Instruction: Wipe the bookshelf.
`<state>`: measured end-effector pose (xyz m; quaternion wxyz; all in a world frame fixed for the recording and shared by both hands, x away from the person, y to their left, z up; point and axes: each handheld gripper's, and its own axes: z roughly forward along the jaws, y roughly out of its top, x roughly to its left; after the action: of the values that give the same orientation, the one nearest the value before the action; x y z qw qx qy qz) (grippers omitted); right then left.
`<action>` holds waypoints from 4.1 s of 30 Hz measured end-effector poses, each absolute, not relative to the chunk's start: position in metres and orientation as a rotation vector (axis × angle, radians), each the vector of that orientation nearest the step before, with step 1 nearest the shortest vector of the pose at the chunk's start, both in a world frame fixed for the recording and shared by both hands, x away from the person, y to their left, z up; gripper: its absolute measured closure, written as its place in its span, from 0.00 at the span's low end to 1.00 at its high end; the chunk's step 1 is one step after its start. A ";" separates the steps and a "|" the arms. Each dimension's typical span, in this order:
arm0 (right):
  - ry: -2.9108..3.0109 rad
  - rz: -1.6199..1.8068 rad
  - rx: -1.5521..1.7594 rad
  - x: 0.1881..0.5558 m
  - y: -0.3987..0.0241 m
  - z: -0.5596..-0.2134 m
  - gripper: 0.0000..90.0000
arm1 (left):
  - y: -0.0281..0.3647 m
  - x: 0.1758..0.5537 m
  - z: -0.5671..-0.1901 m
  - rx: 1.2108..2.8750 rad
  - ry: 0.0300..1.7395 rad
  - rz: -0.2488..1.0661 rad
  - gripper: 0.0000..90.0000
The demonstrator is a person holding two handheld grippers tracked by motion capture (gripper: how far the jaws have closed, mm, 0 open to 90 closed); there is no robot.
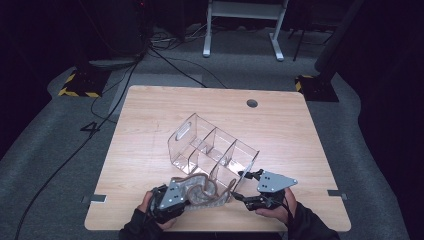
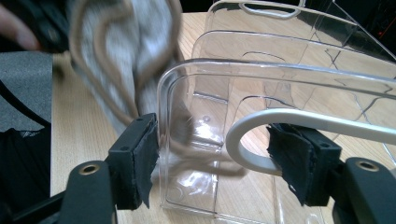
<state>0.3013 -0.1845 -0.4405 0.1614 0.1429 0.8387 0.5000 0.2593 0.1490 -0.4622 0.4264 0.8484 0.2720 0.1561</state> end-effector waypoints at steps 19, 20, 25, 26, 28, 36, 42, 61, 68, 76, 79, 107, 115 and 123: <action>2.430 1.409 0.352 0.303 -0.175 -0.441 0.49 | 0.097 0.332 -0.473 2.138 0.655 0.476 0.85; 2.431 1.406 0.350 0.303 -0.174 -0.441 0.49 | 0.094 0.334 -0.476 2.150 0.648 0.484 0.85; 2.430 1.410 0.344 0.304 -0.174 -0.442 0.49 | 0.093 0.338 -0.483 2.188 0.634 0.457 0.86; 2.429 1.411 0.343 0.304 -0.174 -0.442 0.50 | 0.097 0.336 -0.486 2.229 0.609 0.430 0.86; 2.427 1.411 0.333 0.304 -0.174 -0.443 0.50 | 0.099 0.334 -0.487 2.248 0.589 0.425 0.86; 2.440 1.409 0.329 0.305 -0.173 -0.442 0.50 | 0.129 0.318 -0.487 2.302 0.593 0.390 0.86; 2.447 1.393 0.344 0.306 -0.171 -0.441 0.50 | 0.156 0.303 -0.490 2.272 0.652 0.378 0.86; 2.377 1.345 0.509 0.312 -0.193 -0.441 0.52 | 0.095 0.366 -0.497 2.242 0.609 0.440 0.86; 2.355 1.335 0.537 0.314 -0.195 -0.441 0.51 | 0.098 0.358 -0.491 2.272 0.597 0.410 0.86; 2.410 1.298 0.533 0.307 -0.218 -0.436 0.47 | 0.139 0.314 -0.488 2.307 0.609 0.395 0.85; 2.418 1.295 0.535 0.305 -0.225 -0.435 0.46 | 0.149 0.306 -0.489 2.294 0.634 0.382 0.85; 2.198 1.375 0.714 0.276 -0.263 -0.443 0.36 | 0.167 0.295 -0.495 2.244 0.667 0.378 0.83; 2.193 1.336 0.723 0.297 -0.304 -0.433 0.36 | 0.168 0.291 -0.493 2.249 0.676 0.371 0.83; 2.213 1.331 0.700 0.329 -0.316 -0.420 0.34 | 0.171 0.286 -0.493 2.246 0.684 0.343 0.83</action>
<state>0.3286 -0.3161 -0.4195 0.2310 0.2546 0.8046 0.4842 0.2861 0.1709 -0.4930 0.3751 0.8774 0.2674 0.1340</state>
